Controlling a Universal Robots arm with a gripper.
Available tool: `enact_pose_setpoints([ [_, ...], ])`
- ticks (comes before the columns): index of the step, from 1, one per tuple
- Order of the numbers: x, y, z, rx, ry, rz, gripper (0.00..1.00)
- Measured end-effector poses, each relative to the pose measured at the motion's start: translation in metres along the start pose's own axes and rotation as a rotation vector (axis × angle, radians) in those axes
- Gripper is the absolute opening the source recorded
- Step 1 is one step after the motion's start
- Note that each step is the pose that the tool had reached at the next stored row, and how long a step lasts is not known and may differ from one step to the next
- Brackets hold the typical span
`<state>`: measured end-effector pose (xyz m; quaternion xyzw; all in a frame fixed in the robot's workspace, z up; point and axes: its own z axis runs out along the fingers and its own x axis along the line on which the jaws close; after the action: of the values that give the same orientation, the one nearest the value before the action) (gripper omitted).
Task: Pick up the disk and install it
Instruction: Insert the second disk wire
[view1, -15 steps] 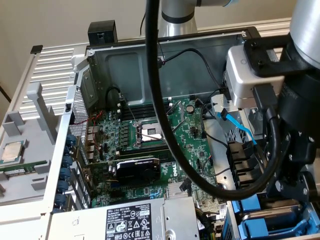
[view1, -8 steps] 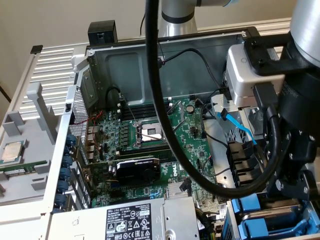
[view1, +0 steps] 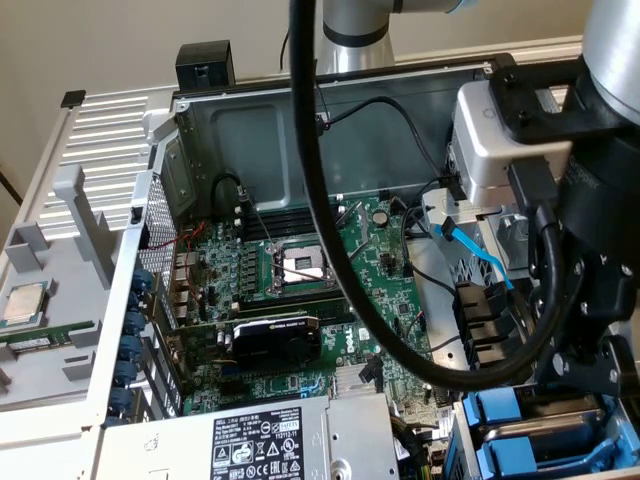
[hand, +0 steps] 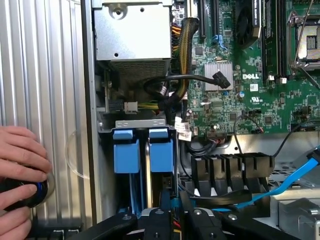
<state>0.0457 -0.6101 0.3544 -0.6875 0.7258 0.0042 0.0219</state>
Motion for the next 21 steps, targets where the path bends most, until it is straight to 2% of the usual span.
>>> enact_pose_setpoints([
  [1, -0.0002, -0.0005, -0.0004, 0.0008, -0.0002, 0.000, 0.16],
  [2, -0.0004, -0.0013, -0.0009, 0.0013, -0.0003, 0.000, 0.16],
  [3, -0.0005, -0.0020, -0.0014, 0.0019, -0.0004, -0.002, 0.11],
  [7, -0.0006, -0.0026, -0.0035, 0.0013, -0.0025, -0.034, 0.11],
  [21, -0.0007, -0.0027, -0.0046, -0.0084, -0.0093, -0.287, 0.11],
])
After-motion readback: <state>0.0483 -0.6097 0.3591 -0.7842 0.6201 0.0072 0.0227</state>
